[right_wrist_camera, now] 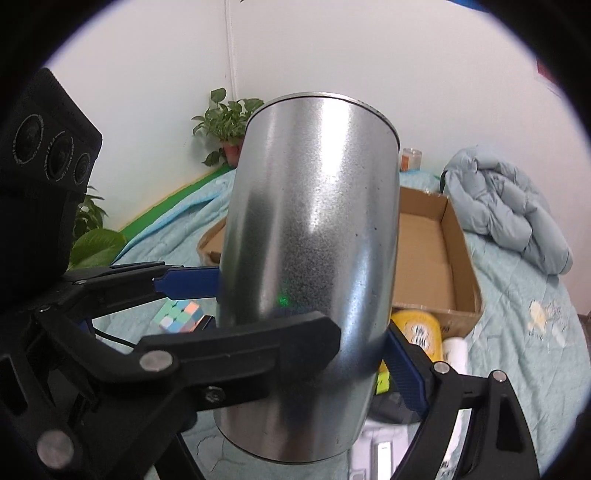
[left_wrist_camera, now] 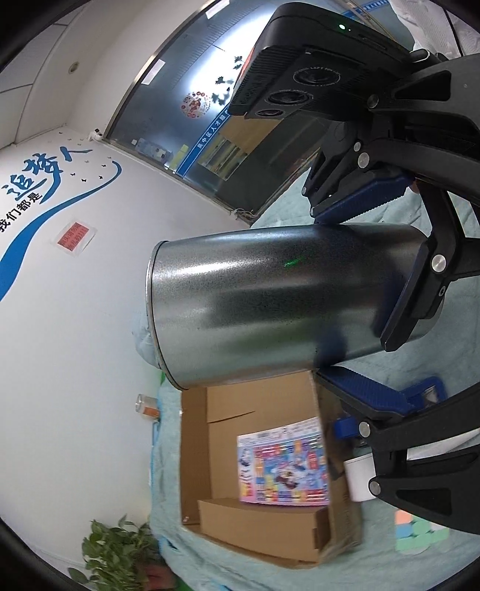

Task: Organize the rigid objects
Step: 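Lift the silver cylinder upright with the left gripper toward the box, then lower the silver cylinder into the box beside the board game and release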

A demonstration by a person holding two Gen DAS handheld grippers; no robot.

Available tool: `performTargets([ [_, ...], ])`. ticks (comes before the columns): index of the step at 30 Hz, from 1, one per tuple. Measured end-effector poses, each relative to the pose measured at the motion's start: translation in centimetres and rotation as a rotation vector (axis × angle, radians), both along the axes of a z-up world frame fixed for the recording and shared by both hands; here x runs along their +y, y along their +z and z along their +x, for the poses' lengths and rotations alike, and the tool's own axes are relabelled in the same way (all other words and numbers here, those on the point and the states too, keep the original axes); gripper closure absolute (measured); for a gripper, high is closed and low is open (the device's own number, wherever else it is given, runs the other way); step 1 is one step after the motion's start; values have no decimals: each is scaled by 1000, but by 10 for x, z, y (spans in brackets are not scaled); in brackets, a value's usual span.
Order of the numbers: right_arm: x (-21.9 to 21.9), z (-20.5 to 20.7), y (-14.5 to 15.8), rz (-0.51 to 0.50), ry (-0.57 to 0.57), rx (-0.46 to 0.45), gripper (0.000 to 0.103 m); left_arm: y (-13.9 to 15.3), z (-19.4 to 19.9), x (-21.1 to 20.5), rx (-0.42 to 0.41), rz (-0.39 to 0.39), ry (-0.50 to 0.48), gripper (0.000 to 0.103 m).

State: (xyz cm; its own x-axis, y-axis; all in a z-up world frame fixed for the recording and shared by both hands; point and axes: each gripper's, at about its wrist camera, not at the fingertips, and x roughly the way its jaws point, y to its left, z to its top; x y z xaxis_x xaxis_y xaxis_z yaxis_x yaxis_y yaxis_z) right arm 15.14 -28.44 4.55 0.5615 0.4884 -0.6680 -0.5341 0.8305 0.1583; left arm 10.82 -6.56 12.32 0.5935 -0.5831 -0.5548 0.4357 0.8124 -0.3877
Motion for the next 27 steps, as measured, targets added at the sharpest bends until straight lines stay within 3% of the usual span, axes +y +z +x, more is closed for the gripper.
performTargets([
  [8, 6, 30, 5, -8, -12, -37, 17, 16, 35, -3, -25, 17, -2, 26],
  [27, 22, 96, -19, -40, 9, 64, 17, -25, 145, 0, 90, -6, 39, 26],
])
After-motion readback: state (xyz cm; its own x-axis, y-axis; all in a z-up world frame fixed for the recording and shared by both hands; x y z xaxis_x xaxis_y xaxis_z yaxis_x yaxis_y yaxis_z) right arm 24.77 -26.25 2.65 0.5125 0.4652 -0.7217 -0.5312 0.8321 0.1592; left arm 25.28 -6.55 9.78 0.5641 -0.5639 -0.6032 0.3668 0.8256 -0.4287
